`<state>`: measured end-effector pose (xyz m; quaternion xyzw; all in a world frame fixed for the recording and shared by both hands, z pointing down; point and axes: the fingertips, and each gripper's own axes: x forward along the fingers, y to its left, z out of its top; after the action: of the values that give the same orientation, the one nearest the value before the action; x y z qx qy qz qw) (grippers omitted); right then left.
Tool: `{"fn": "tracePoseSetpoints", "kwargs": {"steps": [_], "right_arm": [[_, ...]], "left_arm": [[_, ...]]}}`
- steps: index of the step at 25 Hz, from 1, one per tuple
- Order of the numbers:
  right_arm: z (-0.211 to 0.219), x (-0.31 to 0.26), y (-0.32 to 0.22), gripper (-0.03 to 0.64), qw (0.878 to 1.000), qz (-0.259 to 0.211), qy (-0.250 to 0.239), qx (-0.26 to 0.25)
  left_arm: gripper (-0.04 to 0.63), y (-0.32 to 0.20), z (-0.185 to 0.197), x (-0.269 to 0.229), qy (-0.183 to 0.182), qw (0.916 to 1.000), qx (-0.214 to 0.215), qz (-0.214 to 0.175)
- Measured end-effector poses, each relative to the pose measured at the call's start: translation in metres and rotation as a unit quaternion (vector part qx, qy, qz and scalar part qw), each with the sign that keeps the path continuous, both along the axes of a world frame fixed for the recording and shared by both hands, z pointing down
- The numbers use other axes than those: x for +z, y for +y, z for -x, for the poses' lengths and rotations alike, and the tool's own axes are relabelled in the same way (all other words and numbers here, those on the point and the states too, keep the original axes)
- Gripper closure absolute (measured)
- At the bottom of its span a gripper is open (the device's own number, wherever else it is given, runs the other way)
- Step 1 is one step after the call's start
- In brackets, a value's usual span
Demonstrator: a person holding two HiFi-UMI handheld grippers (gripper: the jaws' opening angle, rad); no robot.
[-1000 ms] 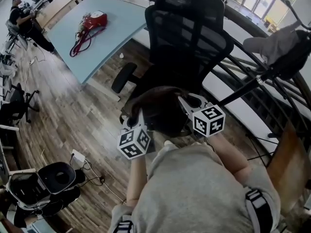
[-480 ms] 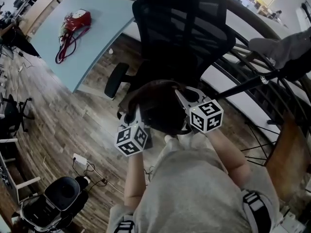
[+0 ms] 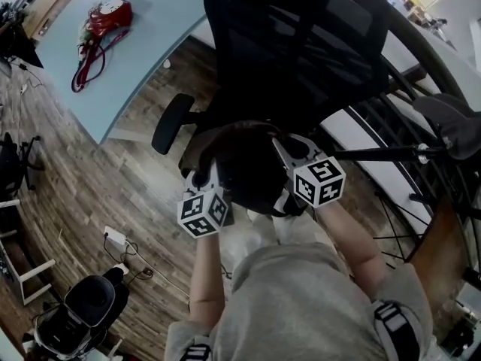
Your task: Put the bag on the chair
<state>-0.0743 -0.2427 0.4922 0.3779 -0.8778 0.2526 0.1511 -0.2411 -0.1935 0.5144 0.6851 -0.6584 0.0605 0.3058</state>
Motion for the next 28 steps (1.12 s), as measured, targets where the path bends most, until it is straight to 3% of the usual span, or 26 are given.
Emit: {"fn": "tracePoseSetpoints", "kwargs": {"steps": [11,17,28], "right_arm": [[0.017,0.100,-0.046,0.571,0.999,0.035,0.027,0.003],[0.021,0.157,-0.057,0.571,0.996,0.078,0.037,0.012],[0.030,0.228,-0.066,0.571,0.991,0.114,0.070,0.017]], "left_arm": [[0.548,-0.043,0.016,0.103,0.004,0.9984,-0.001,0.055],[0.548,-0.054,0.021,0.163,0.009,0.9956,-0.008,0.093],[0.548,-0.059,0.030,0.235,0.008,0.9891,-0.008,0.147]]}}
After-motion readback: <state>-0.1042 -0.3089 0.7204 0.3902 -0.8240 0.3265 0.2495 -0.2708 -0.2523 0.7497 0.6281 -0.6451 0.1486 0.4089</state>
